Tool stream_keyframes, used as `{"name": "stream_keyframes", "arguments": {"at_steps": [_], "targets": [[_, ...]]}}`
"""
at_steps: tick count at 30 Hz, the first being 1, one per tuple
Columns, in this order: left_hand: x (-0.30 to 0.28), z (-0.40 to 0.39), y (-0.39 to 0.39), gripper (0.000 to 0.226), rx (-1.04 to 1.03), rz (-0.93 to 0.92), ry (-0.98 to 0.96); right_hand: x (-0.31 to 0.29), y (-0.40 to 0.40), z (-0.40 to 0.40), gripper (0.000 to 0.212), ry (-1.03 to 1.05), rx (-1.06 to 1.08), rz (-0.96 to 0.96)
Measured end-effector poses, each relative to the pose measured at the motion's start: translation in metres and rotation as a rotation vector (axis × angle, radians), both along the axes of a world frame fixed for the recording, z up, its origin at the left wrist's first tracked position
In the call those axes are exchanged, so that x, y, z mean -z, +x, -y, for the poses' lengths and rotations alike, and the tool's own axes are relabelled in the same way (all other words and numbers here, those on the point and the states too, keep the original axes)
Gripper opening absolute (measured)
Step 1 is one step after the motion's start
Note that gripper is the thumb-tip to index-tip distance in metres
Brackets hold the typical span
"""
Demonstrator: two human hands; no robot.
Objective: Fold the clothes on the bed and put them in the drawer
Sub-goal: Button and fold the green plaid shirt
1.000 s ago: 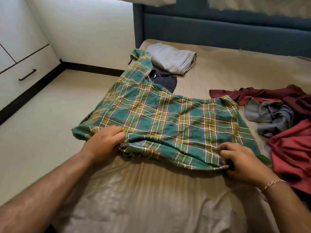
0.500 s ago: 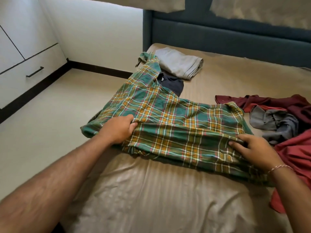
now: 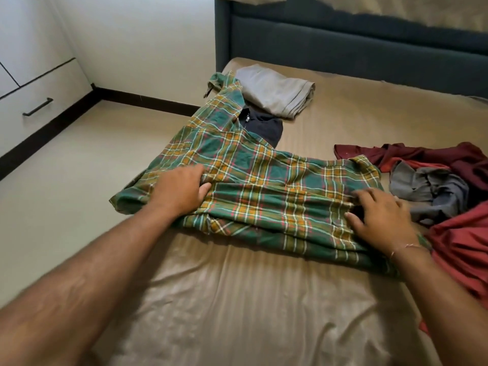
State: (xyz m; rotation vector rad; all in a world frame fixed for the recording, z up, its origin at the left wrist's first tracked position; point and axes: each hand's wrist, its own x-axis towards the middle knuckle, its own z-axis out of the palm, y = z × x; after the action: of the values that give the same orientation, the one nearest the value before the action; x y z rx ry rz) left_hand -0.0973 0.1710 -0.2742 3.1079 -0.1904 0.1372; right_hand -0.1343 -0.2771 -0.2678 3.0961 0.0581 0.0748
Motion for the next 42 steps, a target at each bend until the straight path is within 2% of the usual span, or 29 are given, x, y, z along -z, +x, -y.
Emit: {"name": "stream_keyframes", "arguments": {"at_steps": [2, 3, 5, 6, 7, 9, 11, 13, 16, 18, 25, 34, 42], "targets": [[0.003, 0.008, -0.025, 0.055, 0.111, 0.203, -0.065, 0.007, -0.033, -0.018, 0.065, 0.165, -0.19, 0.142], [0.004, 0.014, -0.043, 0.067, 0.23, 0.229, -0.087, 0.011, -0.052, -0.031, 0.074, 0.201, -0.321, 0.144], [0.02, 0.024, -0.073, 0.083, 0.493, 0.138, -0.015, 0.026, -0.074, -0.052, 0.086, 0.142, -0.478, 0.01], [0.031, 0.026, -0.082, 0.088, 0.54, 0.074, 0.041, 0.036, -0.077, -0.059, 0.088, 0.095, -0.467, -0.074], [0.043, 0.024, -0.084, 0.092, 0.511, 0.036, 0.073, 0.046, -0.078, -0.064, 0.086, 0.066, -0.419, -0.122], [0.051, 0.016, -0.077, 0.098, 0.315, 0.022, 0.086, 0.058, -0.075, -0.061, 0.08, 0.074, -0.341, -0.163], [0.046, 0.006, -0.069, 0.093, 0.17, 0.064, 0.104, 0.06, -0.073, -0.044, 0.075, 0.078, -0.356, -0.175], [0.039, -0.008, -0.064, 0.077, 0.128, 0.105, 0.115, 0.06, -0.072, -0.014, 0.076, -0.002, -0.352, -0.174], [0.028, -0.04, -0.056, 0.057, 0.132, 0.103, 0.084, 0.046, -0.069, 0.019, 0.1, -0.081, -0.184, -0.211], [0.018, -0.055, -0.05, 0.053, 0.175, 0.075, 0.049, 0.036, -0.064, 0.027, 0.105, -0.092, -0.112, -0.293], [-0.004, -0.074, -0.078, 0.076, 0.285, 0.04, 0.061, 0.0, -0.086, 0.024, 0.088, -0.113, -0.145, -0.447], [0.004, -0.088, -0.154, 0.076, 0.261, -0.065, 0.01, -0.033, -0.147, 0.01, 0.092, -0.188, -0.159, -0.548], [-0.003, -0.102, -0.205, 0.076, 0.232, -0.193, 0.021, -0.052, -0.196, 0.0, 0.07, -0.208, -0.226, -0.693]]}}
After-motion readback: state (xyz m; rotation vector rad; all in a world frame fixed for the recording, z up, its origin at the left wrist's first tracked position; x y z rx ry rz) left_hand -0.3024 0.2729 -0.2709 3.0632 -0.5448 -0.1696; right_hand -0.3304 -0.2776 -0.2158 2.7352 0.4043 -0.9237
